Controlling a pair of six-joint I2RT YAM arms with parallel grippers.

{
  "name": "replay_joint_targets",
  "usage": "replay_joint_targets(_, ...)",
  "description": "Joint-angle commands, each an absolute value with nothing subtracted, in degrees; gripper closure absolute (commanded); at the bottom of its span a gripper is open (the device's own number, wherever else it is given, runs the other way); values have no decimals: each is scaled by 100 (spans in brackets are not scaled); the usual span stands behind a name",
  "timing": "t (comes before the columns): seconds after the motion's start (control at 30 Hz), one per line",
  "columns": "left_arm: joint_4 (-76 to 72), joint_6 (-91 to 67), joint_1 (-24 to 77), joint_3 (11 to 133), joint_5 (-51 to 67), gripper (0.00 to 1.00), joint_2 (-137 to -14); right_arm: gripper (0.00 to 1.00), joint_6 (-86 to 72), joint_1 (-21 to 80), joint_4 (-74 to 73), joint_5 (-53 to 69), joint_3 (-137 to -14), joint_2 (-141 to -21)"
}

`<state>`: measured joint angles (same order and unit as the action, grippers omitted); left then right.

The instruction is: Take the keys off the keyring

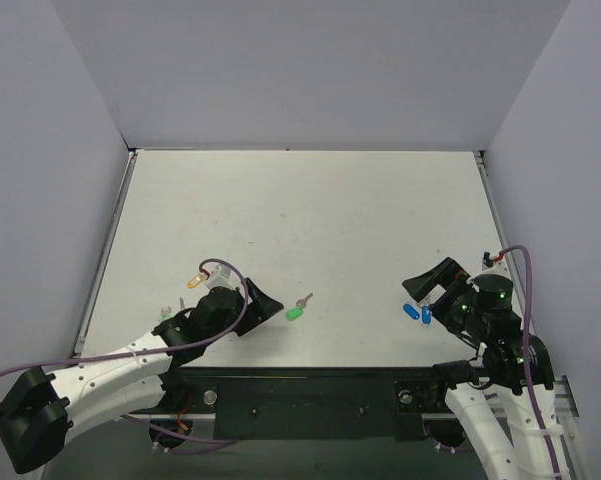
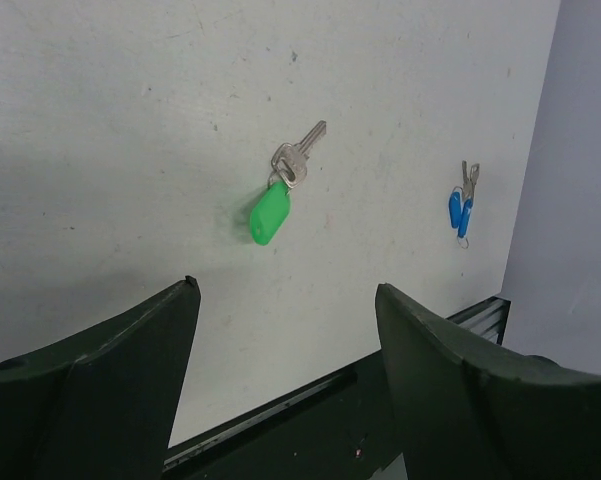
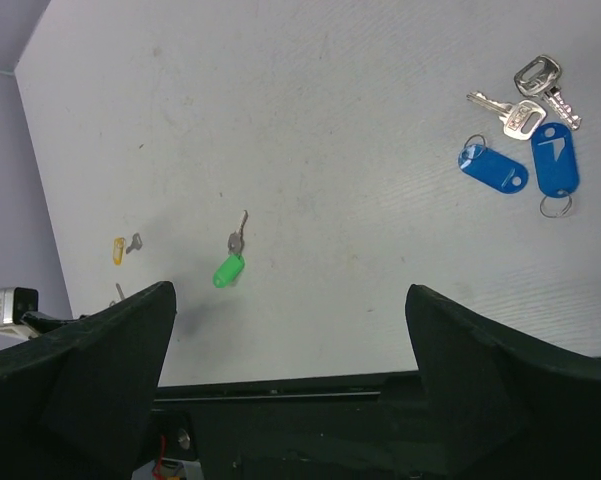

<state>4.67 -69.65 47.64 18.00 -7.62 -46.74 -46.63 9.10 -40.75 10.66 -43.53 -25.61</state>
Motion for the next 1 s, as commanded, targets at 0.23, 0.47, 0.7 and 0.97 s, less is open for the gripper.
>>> replay_joint_targets(0.23, -1633, -7664, 5177, 1433, -1433, 22, -5940, 7, -4904, 958, -3797, 1283, -4175, -2443)
replay_joint_targets(0.47, -2486, -7848, 5221, 1292, -1292, 27, -6705, 7, -4904, 958, -3771, 1292, -4157, -2434)
replay_joint_targets(0.7, -3032, -7972, 5238, 1230, -1213, 36, -7250, 7, -4904, 949, -3753, 1292, -4087, -2443)
replay_joint_targets(0.97, -3410, -8103, 5309, 1301, -1099, 41, -7866, 7, -4878, 958, -3753, 1310, -4078, -2478)
